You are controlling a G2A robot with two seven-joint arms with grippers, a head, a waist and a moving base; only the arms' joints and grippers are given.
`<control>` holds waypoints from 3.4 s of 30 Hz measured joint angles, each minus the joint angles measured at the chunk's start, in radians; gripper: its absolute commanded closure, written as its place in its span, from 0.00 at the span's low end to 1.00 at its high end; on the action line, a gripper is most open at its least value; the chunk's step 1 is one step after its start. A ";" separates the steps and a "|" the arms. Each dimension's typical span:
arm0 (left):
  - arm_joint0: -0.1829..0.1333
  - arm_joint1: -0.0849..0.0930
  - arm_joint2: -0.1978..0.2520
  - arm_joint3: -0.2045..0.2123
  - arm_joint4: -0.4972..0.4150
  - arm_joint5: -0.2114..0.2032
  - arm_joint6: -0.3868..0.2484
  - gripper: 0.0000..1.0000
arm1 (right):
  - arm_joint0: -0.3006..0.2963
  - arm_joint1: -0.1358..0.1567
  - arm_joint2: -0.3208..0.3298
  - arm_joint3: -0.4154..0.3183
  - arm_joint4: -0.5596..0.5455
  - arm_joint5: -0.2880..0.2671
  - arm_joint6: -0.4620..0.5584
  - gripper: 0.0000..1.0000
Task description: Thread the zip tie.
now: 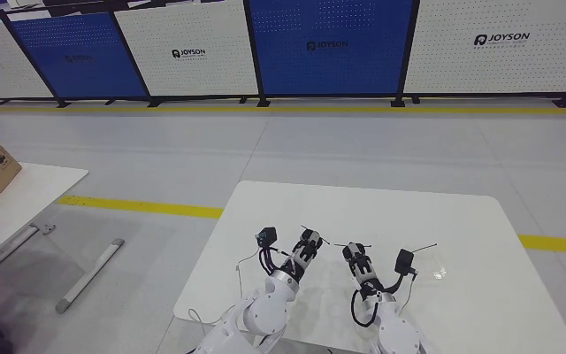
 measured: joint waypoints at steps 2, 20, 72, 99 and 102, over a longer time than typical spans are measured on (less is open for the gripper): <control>-0.001 -0.002 0.006 0.006 0.017 0.002 0.016 1.00 | 0.000 0.000 0.000 0.000 0.000 0.000 0.000 1.00; -0.003 -0.004 0.007 0.010 0.011 0.004 0.013 1.00 | 0.006 0.000 -0.005 -0.004 -0.007 0.007 0.025 1.00; -0.003 -0.004 0.007 0.010 0.011 0.004 0.013 1.00 | 0.041 -0.009 -0.030 0.040 -0.050 0.008 0.037 1.00; -0.003 -0.004 0.007 0.010 0.011 0.004 0.013 1.00 | 0.037 -0.011 -0.017 0.036 -0.024 -0.005 0.037 1.00; -0.003 -0.004 0.007 0.010 0.011 0.004 0.013 1.00 | 0.041 -0.012 -0.020 0.043 -0.022 -0.003 0.034 1.00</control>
